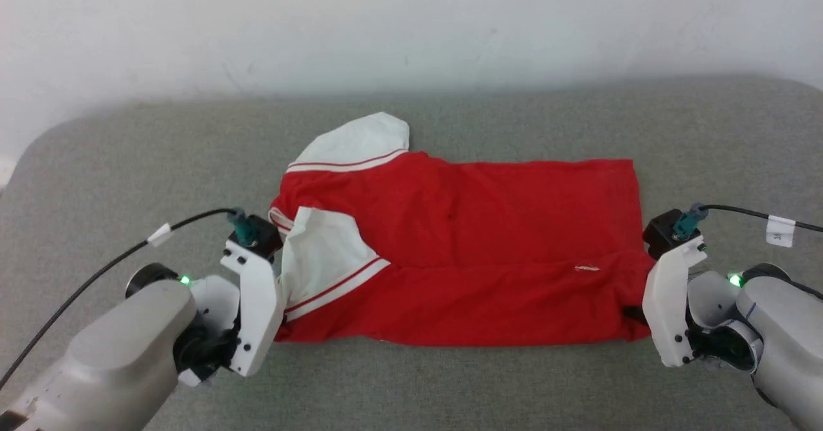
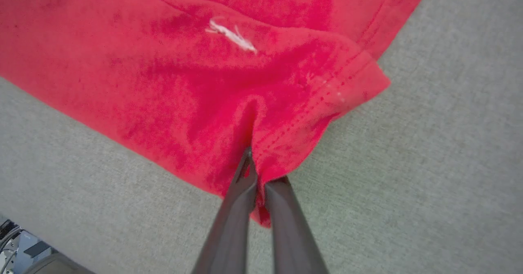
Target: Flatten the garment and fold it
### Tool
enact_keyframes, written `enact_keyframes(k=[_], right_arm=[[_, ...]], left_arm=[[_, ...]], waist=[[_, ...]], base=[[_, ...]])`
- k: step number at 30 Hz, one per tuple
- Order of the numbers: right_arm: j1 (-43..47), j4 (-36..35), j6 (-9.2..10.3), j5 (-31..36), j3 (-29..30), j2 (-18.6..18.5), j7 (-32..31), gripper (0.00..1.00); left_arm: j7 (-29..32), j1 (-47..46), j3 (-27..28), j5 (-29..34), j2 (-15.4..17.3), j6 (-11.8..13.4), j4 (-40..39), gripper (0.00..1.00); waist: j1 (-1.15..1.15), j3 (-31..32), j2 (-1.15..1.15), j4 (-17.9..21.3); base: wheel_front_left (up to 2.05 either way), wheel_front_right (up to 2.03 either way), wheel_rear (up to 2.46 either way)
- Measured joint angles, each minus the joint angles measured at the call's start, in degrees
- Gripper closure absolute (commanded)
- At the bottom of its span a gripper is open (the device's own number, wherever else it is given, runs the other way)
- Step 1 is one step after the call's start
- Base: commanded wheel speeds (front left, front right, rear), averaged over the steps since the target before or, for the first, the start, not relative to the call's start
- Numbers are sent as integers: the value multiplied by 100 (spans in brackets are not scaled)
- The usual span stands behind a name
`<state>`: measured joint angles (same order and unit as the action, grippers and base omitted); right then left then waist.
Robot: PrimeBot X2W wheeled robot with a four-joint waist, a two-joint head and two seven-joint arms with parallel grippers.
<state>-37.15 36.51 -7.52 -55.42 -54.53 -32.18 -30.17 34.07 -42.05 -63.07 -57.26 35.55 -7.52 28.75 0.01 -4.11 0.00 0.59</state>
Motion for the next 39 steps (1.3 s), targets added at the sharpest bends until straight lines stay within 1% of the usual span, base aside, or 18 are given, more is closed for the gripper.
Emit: enact_keyframes(k=[3,8,11,13,18,21,25,30,32,33,34,35,36,39], right_arm=[[26,-368,-1,-74,-75,-199,276,100],[247,-1020,-1,-178,-113,-769,627,100],[464,-1380,-1,-247,-107,-1072,673,100],[644,-1602,-1,-254,-113,-1258,673,100],[1174,-1917,-1,-296,-77,-1559,623,100],[1411,-1919,-2,-308,30,-1626,575,100],[1605,-1784,-2,-316,142,-1559,486,100],[1634,-1337,-2,-147,245,-1171,430,100],[1641,-1158,-2,-52,232,-1011,422,100],[1644,-1103,-2,-21,235,-950,445,87],[1645,-1056,-2,-2,252,-912,469,58],[1647,-1034,-2,19,269,-896,547,0],[1650,-1029,-2,73,292,-882,658,0],[1683,-1087,-2,226,407,-877,985,0]], left_arm=[[-192,171,-18,-16,252,0,-310,100],[-386,545,16,-96,768,32,-923,100],[-430,823,5,-134,1043,162,-1307,100],[-442,1044,-22,-194,1170,266,-1557,100],[-565,1590,-46,-437,1278,537,-1959,100],[-675,1835,-71,-493,1291,660,-2020,100],[-791,1970,-65,-636,1230,753,-1922,100],[-889,1975,-53,-714,985,757,-1433,100],[-911,1962,-37,-715,914,715,-1279,100],[-961,1958,-30,-713,886,695,-1222,100],[-1000,1957,-24,-713,857,662,-1163,100],[-1043,1956,-19,-711,837,655,-1128,88],[-1121,1956,-23,-658,827,655,-1109,0],[-1344,1956,-20,-514,870,655,-1132,0]], waist=[[0,179,0,38],[-1,470,0,83],[-1,627,0,95],[-2,717,0,95],[-2,839,1,85],[-1,811,1,92],[-2,697,1,98],[-1,496,1,107],[-1,426,1,107],[-1,401,1,104],[-1,385,1,98],[-1,384,1,91],[-1,397,1,86],[0,480,1,84]], base=[[0,0,0],[0,0,0],[0,0,0],[0,0,0],[0,0,0],[0,0,0],[0,0,0],[0,0,0],[0,0,0],[0,0,0],[0,0,0],[0,0,0],[0,0,0],[0,0,0]])
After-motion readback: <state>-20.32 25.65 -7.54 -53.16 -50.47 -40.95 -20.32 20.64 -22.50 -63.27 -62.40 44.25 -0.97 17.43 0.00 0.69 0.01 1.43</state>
